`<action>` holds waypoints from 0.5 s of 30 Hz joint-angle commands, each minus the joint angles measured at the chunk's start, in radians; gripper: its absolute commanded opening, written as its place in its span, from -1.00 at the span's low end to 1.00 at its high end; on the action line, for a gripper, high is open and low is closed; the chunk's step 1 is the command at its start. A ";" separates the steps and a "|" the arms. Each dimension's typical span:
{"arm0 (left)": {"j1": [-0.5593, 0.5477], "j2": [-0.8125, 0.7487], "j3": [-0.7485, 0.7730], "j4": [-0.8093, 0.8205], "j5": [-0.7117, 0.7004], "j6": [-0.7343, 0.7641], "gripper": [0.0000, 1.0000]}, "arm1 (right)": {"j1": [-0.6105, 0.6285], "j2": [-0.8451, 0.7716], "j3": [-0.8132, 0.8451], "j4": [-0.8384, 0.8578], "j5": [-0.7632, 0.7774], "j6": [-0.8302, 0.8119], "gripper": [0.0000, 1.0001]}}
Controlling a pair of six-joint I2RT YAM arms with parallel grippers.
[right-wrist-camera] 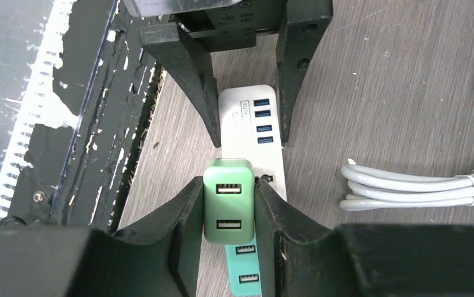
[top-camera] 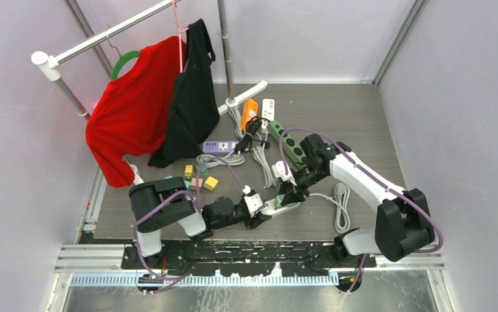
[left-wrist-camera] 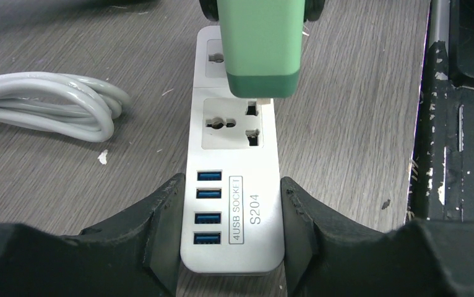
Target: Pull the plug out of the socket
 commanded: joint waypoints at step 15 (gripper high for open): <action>0.003 -0.396 0.111 -0.636 0.026 -0.104 0.54 | -0.081 -0.065 0.096 0.032 -0.095 0.260 -0.98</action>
